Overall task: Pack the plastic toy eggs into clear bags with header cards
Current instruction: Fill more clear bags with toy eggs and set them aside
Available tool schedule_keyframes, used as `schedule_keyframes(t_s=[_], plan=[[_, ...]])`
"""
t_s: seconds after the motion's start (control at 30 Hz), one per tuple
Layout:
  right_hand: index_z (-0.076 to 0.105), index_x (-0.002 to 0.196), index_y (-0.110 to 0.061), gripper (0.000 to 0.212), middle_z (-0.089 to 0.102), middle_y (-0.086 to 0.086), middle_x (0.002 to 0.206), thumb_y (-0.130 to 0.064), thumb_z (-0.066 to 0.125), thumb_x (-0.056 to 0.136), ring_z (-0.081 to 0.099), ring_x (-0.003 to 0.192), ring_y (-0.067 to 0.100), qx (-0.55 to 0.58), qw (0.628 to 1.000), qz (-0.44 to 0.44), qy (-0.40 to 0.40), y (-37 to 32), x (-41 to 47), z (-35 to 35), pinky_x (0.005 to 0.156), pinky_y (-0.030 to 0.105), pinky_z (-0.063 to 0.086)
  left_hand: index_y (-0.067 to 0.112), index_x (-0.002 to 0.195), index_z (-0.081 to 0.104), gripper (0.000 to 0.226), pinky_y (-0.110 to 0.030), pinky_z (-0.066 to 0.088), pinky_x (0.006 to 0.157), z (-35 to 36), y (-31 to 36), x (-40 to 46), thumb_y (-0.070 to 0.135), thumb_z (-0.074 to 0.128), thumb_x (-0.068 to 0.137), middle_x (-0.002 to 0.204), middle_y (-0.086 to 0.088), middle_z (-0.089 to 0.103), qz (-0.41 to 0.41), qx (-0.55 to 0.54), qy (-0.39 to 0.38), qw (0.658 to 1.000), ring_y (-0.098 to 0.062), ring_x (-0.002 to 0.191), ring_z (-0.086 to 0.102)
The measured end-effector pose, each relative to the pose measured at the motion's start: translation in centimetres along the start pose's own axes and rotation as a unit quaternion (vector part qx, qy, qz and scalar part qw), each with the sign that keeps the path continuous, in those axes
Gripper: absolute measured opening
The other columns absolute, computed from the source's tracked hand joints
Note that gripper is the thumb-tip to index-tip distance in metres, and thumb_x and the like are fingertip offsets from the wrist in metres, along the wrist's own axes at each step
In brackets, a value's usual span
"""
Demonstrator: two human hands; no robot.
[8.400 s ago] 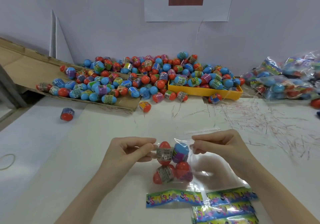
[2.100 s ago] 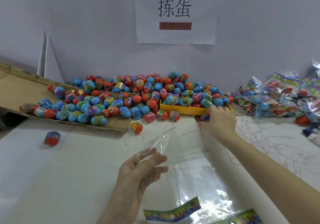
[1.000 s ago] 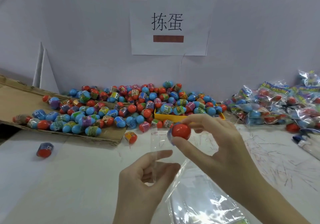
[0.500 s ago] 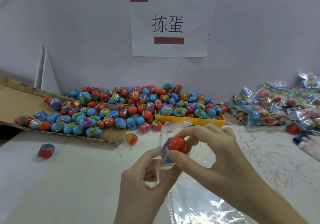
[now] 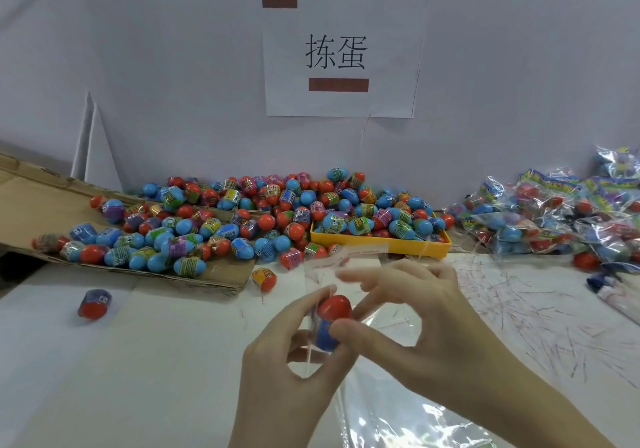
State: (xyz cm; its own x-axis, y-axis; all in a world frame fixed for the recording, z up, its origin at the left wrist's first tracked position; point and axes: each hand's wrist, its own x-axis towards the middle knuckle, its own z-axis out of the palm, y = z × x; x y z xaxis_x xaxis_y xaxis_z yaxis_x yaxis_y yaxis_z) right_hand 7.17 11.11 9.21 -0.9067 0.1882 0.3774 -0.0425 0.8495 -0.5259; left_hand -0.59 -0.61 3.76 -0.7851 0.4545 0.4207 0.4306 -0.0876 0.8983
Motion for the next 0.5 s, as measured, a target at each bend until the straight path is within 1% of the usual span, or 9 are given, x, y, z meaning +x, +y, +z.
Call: schedule_keyframes(t_s=[0.07, 0.1, 0.13, 0.2, 0.23, 0.3, 0.4, 0.47, 0.5], plan=[[0.044, 0.092, -0.061, 0.041, 0.059, -0.035, 0.089, -0.078, 0.048, 0.055, 0.045, 0.102, -0.011, 0.004, 1.000, -0.005, -0.011, 0.1, 0.0, 0.0, 0.086, 0.016, 0.019, 0.043, 0.081, 0.065, 0.036, -0.006, 0.047, 0.055, -0.2, 0.2, 0.1, 0.056, 0.081, 0.051, 0.086, 0.005, 0.072, -0.005, -0.016, -0.007, 1.000, -0.007, 0.077, 0.067], [0.044, 0.088, -0.061, 0.040, 0.056, -0.037, 0.092, -0.078, 0.050, 0.053, 0.044, 0.102, -0.011, -0.005, 1.000, -0.007, -0.023, 0.2, 0.1, 0.0, 0.086, 0.015, 0.018, 0.046, 0.077, 0.067, 0.046, -0.006, 0.047, 0.055, -0.3, 0.2, 0.2, 0.068, 0.079, 0.038, 0.088, 0.009, 0.071, -0.004, -0.017, -0.016, 1.000, -0.006, 0.077, 0.066], [0.045, 0.084, -0.059, 0.039, 0.054, -0.038, 0.095, -0.078, 0.053, 0.051, 0.043, 0.101, -0.011, -0.007, 0.999, -0.006, -0.036, 0.2, 0.2, -0.1, 0.085, 0.015, 0.017, 0.051, 0.077, 0.068, 0.053, -0.006, 0.047, 0.056, -0.3, 0.2, 0.2, 0.072, 0.075, 0.029, 0.089, 0.015, 0.070, -0.012, -0.018, -0.026, 0.999, -0.005, 0.077, 0.066], [0.048, 0.080, -0.056, 0.042, 0.052, -0.037, 0.097, -0.079, 0.061, 0.047, 0.041, 0.100, -0.011, 0.007, 0.998, -0.001, -0.063, 0.2, 0.4, -0.3, 0.084, 0.015, 0.017, 0.058, 0.076, 0.066, 0.045, -0.007, 0.047, 0.056, -0.4, 0.2, 0.2, 0.059, 0.076, 0.033, 0.086, 0.019, 0.070, -0.035, -0.027, -0.047, 0.998, -0.005, 0.079, 0.066], [0.049, 0.080, -0.054, 0.042, 0.051, -0.037, 0.098, -0.077, 0.059, 0.046, 0.041, 0.100, -0.011, 0.012, 0.997, 0.001, -0.078, 0.3, 0.5, -0.5, 0.085, 0.016, 0.017, 0.059, 0.078, 0.065, 0.044, -0.007, 0.047, 0.057, -0.4, 0.2, 0.2, 0.053, 0.082, 0.037, 0.084, 0.018, 0.071, -0.046, -0.033, -0.061, 0.997, -0.005, 0.078, 0.066], [0.052, 0.082, -0.053, 0.045, 0.049, -0.037, 0.101, -0.075, 0.058, 0.044, 0.039, 0.100, -0.011, 0.006, 0.994, 0.000, -0.110, 0.6, 0.7, -0.6, 0.085, 0.013, 0.016, 0.063, 0.085, 0.061, 0.053, -0.009, 0.048, 0.059, -0.5, 0.2, 0.1, 0.046, 0.090, 0.044, 0.080, 0.016, 0.072, -0.067, -0.042, -0.073, 0.994, -0.004, 0.075, 0.067], [0.049, 0.081, -0.066, 0.043, 0.040, -0.037, 0.100, -0.069, 0.070, 0.044, 0.021, 0.102, -0.018, -0.012, 0.988, -0.004, -0.153, 1.0, 0.8, -0.5, 0.078, 0.006, 0.014, 0.058, 0.086, 0.064, 0.047, -0.014, 0.051, 0.062, -0.6, 0.0, -0.1, 0.039, 0.083, 0.048, 0.076, 0.011, 0.072, -0.096, -0.052, -0.089, 0.990, -0.008, 0.072, 0.068], [0.049, 0.079, -0.068, 0.041, 0.036, -0.037, 0.099, -0.060, 0.075, 0.050, 0.006, 0.101, -0.025, -0.019, 0.985, -0.007, -0.171, 1.1, 0.9, -0.2, 0.078, 0.009, 0.014, 0.054, 0.084, 0.067, 0.046, -0.019, 0.053, 0.062, -0.8, -0.1, -0.1, 0.043, 0.076, 0.041, 0.071, 0.007, 0.072, -0.113, -0.063, -0.097, 0.987, -0.012, 0.065, 0.068], [0.050, 0.085, -0.067, 0.044, 0.036, -0.035, 0.099, -0.057, 0.077, 0.052, 0.003, 0.102, -0.025, -0.022, 0.984, -0.007, -0.174, 1.3, 0.9, 0.1, 0.078, 0.011, 0.013, 0.053, 0.084, 0.067, 0.046, -0.021, 0.053, 0.062, -0.9, -0.2, -0.1, 0.047, 0.073, 0.039, 0.069, 0.004, 0.071, -0.122, -0.067, -0.100, 0.985, -0.012, 0.063, 0.067]])
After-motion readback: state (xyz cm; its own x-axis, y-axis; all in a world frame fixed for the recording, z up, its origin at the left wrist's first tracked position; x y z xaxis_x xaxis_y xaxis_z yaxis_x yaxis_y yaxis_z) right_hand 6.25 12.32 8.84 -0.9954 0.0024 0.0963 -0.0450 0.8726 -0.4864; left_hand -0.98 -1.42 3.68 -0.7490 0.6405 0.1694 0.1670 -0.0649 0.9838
